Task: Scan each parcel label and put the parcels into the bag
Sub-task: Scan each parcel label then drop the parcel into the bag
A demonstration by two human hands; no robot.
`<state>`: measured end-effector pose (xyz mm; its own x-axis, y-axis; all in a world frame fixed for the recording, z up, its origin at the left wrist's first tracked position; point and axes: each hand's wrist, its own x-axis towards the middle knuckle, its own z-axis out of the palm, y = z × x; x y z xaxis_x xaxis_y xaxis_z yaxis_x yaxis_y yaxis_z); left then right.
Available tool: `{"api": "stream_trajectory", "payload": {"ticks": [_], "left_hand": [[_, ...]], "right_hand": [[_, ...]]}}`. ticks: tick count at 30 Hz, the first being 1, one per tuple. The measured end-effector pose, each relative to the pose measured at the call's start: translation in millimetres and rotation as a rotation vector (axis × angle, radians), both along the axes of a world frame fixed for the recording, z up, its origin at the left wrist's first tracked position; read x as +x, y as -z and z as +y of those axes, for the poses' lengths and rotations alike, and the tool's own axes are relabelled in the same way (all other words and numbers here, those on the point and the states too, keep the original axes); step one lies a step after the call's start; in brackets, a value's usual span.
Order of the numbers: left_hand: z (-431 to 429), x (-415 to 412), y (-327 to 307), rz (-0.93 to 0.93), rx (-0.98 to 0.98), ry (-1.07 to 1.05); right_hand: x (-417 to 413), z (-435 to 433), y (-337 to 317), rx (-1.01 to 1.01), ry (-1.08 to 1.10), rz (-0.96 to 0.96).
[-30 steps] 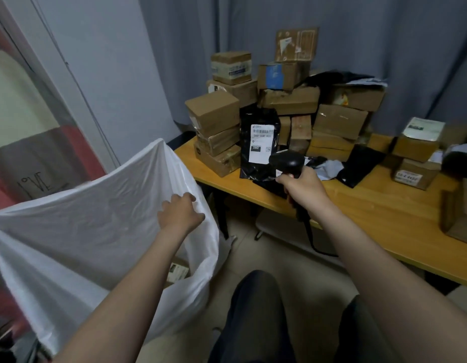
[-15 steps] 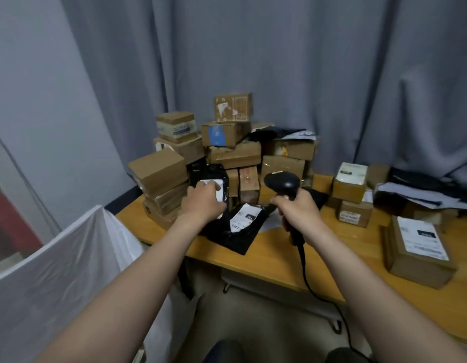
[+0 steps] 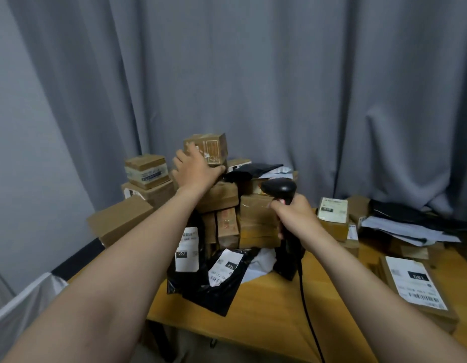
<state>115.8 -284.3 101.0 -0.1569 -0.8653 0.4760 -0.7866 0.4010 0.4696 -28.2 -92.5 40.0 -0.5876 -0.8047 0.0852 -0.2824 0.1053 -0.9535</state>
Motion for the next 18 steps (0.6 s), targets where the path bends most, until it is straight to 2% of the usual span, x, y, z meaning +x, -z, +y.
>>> {"api": "stream_trajectory", "payload": {"ticks": [4,12,18], "left_hand": [[-20,-24,-22,0.109,0.071,-0.042],[-52,-45,-30,0.149,0.159,-0.112],[-60,-46,-23,0.232,0.072,-0.120]], "right_hand": [[-13,-16,-10,-0.030,0.045,-0.043],[-27,-25,-14,-0.040,0.030,-0.032],[-32,-29,-11,-0.052,0.033,-0.051]]}}
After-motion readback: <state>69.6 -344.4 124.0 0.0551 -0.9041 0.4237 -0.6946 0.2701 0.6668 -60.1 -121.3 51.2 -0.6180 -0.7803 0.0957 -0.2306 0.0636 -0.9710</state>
